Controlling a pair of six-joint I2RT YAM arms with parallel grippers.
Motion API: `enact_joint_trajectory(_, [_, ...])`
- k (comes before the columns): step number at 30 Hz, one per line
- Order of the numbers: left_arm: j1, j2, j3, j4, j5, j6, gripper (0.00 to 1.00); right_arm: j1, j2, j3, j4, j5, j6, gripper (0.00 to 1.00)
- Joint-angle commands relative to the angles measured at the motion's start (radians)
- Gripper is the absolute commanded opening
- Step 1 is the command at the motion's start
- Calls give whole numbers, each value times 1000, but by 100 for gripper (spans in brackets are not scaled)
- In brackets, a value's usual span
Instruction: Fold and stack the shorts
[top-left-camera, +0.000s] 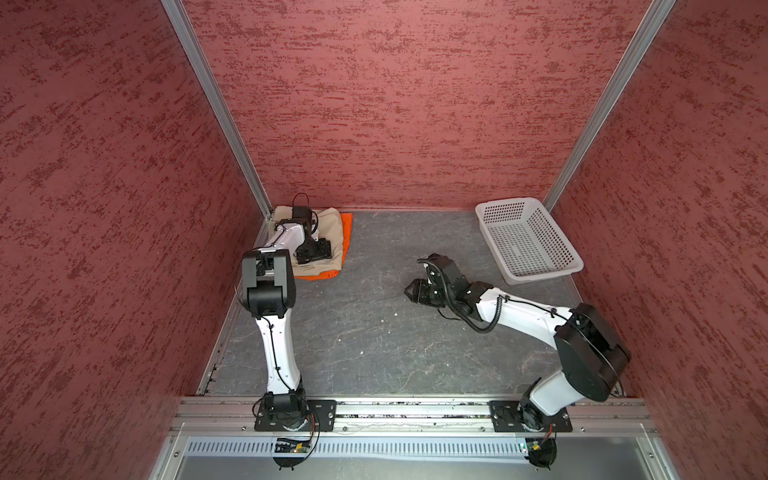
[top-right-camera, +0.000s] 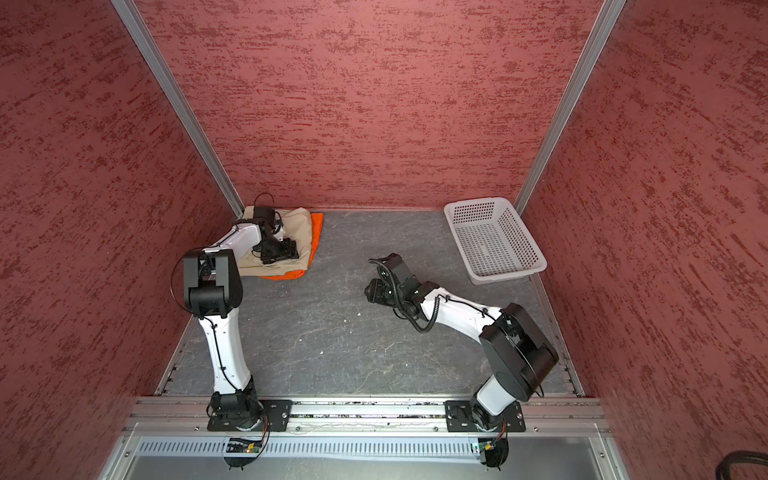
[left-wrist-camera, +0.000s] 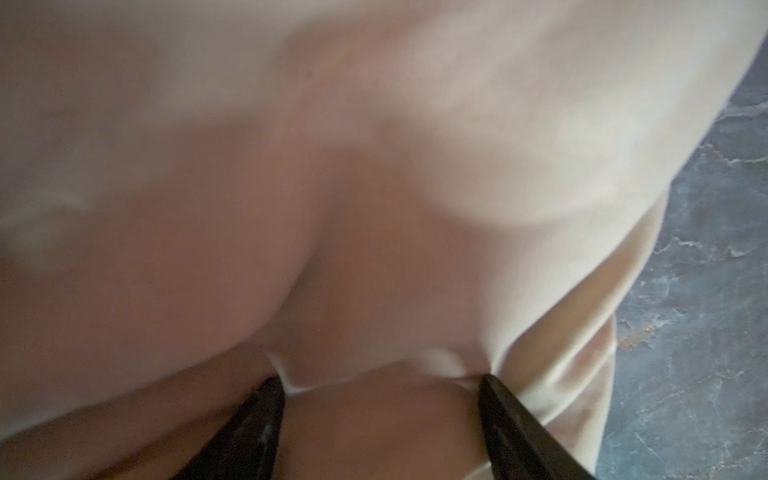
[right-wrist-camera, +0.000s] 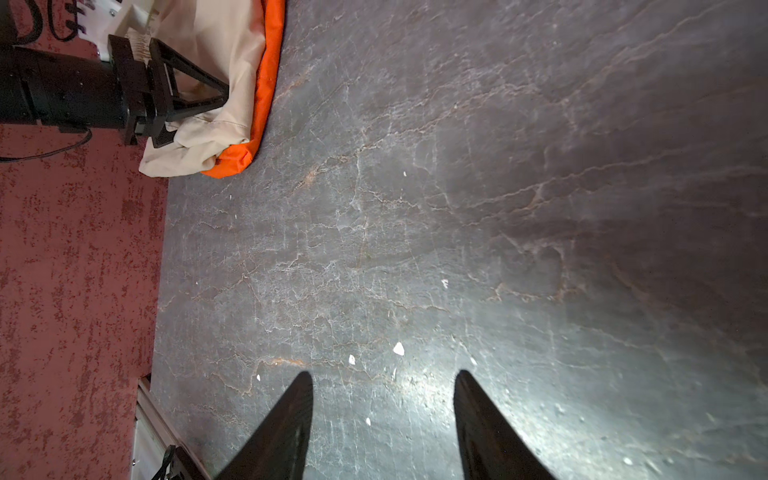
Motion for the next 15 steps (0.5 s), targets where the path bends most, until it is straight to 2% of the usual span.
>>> enact_joint_trajectory(1, [-5,-61,0,0,-9,-11,79,-14,-48,-3,4,46,-7,56])
enact_joint_trajectory(6, [-18,-243,55,-4,22,-27,90,-67,-121,9,-46,109,-73,58])
enact_joint_trajectory(7, [-21,-286,50,5,29,-33,99,-84,-159,10,-58,126,-92,59])
enact_joint_trajectory(9, [-29,-402,5,54,49,-47,100,-128,-214,14,-90,173,-145,64])
enact_joint_trajectory(10, [-35,-463,-34,88,52,-51,100,-148,-240,15,-103,199,-172,76])
enact_joint_trajectory(11, [-40,-536,-95,141,45,-58,100,-173,-270,12,-115,233,-210,95])
enact_joint_trajectory(12, [-46,-614,-174,210,38,-67,99,-198,-298,9,-127,267,-249,99])
enact_joint_trajectory(15, [-60,-849,-467,459,-15,-66,100,-280,-385,-19,-130,349,-363,99])
